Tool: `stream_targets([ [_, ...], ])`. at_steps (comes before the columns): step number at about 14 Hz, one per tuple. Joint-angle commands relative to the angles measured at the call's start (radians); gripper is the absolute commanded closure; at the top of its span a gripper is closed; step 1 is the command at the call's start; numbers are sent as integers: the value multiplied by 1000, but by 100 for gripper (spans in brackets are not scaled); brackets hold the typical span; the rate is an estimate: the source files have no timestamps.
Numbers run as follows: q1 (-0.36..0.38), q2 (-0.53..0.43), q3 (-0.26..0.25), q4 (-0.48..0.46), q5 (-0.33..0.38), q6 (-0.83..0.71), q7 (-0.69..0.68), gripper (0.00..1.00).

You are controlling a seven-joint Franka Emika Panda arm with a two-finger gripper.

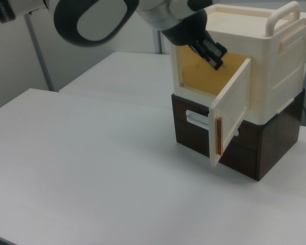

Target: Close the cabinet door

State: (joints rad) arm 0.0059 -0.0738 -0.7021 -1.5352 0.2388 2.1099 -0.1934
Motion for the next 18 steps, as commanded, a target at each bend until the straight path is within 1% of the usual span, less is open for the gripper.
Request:
stream_targets([
  [1,-15,8,-27,-17,8,30,-87,100],
  [4,-35,14,-30,-34,7,31,-155,100],
  [7,-47,38,-30,-36,-12,27,-250,100],
  [9,-46,57,-28,-43,-41,27,-258,100],
  [12,-40,58,-25,-60,-82,21,-258,100],
  [14,-32,65,-17,-69,-122,18,-259,100],
  [18,2,74,10,-71,-131,-31,-248,100],
])
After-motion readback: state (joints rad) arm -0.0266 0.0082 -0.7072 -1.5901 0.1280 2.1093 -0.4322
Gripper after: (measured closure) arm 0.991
